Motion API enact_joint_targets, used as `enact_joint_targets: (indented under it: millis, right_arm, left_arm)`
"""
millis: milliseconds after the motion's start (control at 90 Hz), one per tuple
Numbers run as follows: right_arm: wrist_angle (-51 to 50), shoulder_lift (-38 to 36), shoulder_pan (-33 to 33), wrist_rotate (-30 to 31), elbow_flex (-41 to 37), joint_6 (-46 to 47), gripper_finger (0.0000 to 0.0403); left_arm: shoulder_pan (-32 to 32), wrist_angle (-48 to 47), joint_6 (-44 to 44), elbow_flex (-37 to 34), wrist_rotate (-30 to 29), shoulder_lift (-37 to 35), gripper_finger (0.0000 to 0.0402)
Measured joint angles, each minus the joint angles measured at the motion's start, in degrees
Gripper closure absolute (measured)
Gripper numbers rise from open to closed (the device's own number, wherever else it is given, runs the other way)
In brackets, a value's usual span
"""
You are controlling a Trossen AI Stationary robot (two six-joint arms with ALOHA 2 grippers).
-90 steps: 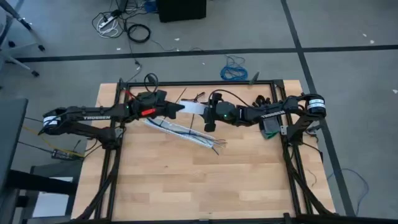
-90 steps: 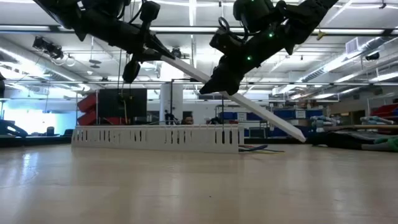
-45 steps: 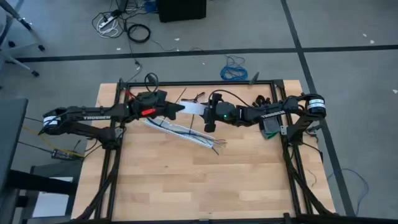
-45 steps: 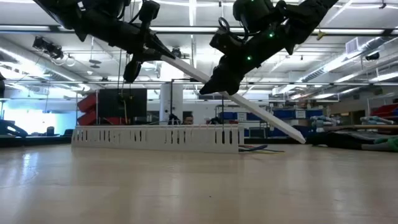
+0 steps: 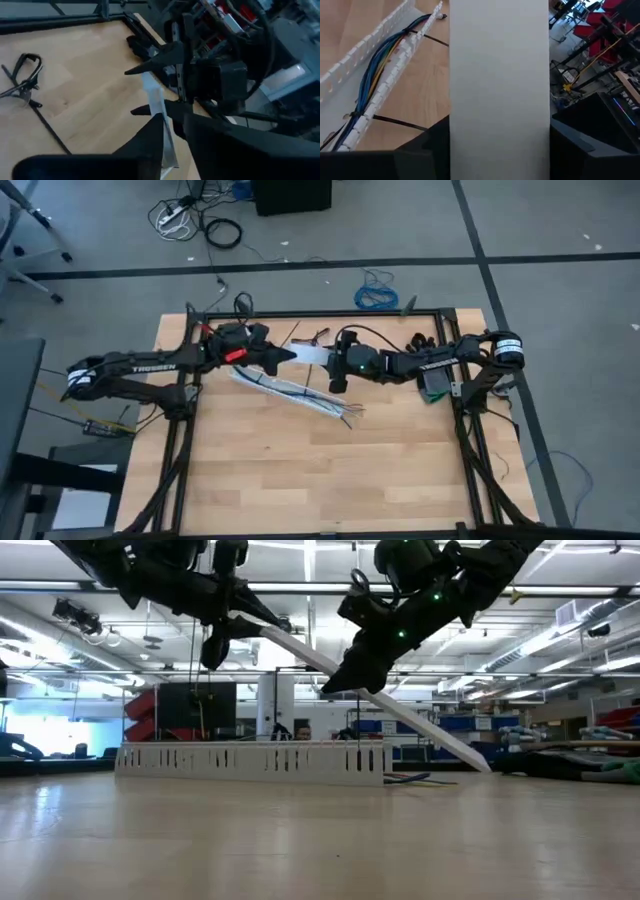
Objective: Ziptie cables
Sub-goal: Close the white cable duct
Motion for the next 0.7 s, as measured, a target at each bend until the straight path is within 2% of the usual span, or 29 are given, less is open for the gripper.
enact_joint_targets:
  millis: [122, 333, 556, 700]
  right_arm:
    - [-0.6, 0.0, 0.0, 0.0, 0.0, 0.5, 0.0181]
    - [-7.9, 0.1, 1.0, -0.3, 1.7, 4.4, 0.0186]
    - [-21.6, 0.1, 2.6, -0.6, 9.7, 15.5, 0.0180]
    - [-36.4, 0.1, 3.4, -2.3, 17.2, 26.3, 0.0183]
  left_arm:
    - [2.4, -1.0, 3.9, 0.0, 3.7, -2.4, 0.0319]
    - [5.9, -6.4, 9.0, 0.0, 4.5, -7.7, 0.0321]
    - [10.5, -7.6, 12.7, 0.0, 4.4, -14.2, 0.0323]
    - [12.9, -9.4, 15.2, 0.0, 6.6, -17.9, 0.0323]
